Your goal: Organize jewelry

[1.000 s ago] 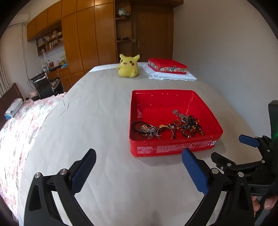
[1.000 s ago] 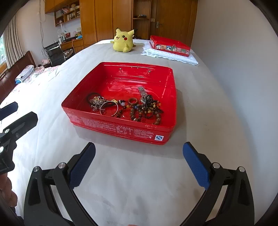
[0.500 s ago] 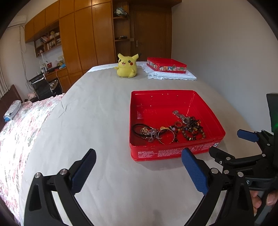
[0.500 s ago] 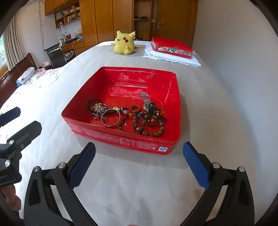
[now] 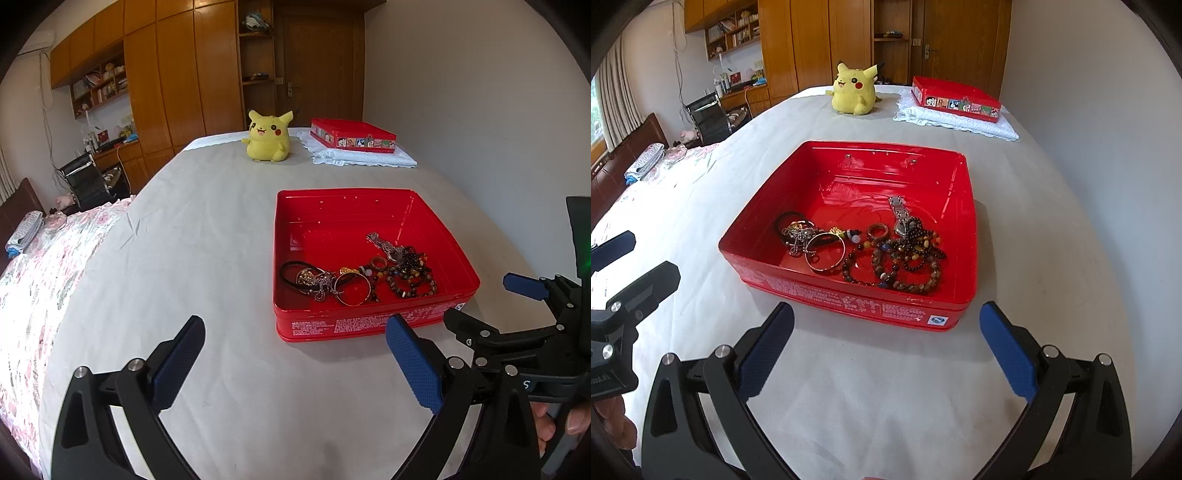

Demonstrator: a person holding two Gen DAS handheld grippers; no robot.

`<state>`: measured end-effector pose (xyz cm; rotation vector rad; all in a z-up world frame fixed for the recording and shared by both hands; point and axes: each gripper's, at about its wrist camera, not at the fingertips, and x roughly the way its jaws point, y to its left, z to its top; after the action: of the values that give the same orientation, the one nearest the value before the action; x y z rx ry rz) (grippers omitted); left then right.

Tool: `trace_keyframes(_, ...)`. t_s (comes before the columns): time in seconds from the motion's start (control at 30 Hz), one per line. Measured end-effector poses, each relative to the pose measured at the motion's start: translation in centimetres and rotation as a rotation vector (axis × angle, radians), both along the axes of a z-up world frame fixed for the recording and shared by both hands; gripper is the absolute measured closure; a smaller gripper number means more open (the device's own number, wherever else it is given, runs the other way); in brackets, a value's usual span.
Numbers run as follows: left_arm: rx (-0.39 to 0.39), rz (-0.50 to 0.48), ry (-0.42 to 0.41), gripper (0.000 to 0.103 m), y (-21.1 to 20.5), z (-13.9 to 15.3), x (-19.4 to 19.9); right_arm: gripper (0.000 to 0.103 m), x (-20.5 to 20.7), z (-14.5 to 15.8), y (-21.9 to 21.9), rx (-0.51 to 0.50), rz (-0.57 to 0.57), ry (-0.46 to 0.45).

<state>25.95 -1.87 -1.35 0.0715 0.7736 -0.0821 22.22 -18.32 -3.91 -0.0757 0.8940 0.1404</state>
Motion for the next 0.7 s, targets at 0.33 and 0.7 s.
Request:
trace_keyframes(0.33,-0.006,0.000,0.009,0.005,0.00,-0.19,0.05,0.003,0.07,0.02,-0.23,-0.001,-0.003,-0.001)
trace_keyframes(0.7,-0.009,-0.001,0.012,0.005,0.00,-0.22,0.12,0.003,-0.02,0.00,-0.42,0.000,-0.003,0.001)
